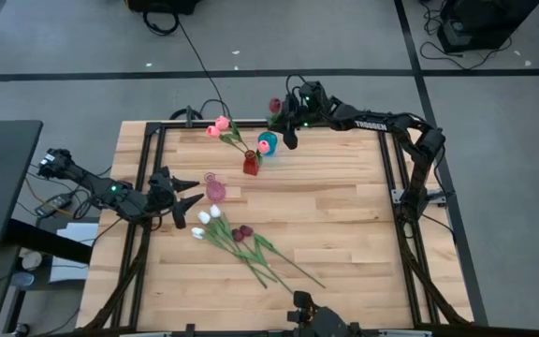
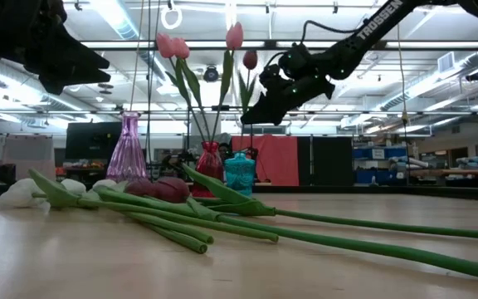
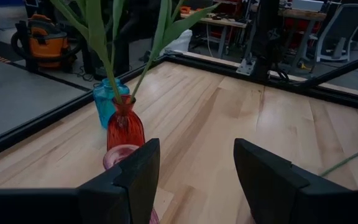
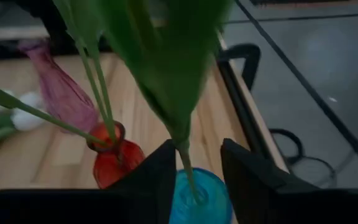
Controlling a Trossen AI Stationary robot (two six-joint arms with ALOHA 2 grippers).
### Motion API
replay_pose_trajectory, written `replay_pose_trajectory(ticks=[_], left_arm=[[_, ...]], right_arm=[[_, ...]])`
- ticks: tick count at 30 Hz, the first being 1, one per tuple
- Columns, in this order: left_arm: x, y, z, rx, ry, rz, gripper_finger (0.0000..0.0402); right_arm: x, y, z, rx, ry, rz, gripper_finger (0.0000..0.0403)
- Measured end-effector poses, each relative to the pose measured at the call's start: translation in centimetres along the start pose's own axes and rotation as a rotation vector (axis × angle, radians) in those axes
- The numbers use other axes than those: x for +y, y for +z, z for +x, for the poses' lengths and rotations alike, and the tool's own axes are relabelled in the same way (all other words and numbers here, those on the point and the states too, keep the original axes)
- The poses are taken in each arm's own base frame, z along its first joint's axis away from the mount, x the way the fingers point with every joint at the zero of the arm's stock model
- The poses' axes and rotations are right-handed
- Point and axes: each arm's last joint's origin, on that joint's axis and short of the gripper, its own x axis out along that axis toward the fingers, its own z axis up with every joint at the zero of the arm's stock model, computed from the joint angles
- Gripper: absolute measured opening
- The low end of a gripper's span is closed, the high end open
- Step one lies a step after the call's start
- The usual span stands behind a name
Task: Sort flowers into vase by color
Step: Put the dark red tulip into the blue vase
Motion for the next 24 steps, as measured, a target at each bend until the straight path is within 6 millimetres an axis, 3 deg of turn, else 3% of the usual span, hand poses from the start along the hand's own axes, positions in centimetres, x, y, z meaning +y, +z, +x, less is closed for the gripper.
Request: replay_pose_trajectory(ticks=[4, 11, 24], left_arm=[[0.1, -0.3, 0.0, 0.019, 0.008, -0.02, 0.0211], [0.1, -0.3, 0.0, 0.022, 0.009, -0.034, 0.0211], [0.1, -0.3, 0.0, 0.021, 0.009, -0.045, 0.0211]], right_arm=[[0.7, 1.2, -1.5, 0.073, -0.067, -0.036, 0.0157], [4.0, 2.9, -5.3, 0.273, -0.22, -0.026, 0.0158], [12.7, -1.1, -4.8, 0.751, -0.218, 0.245, 0.0158]])
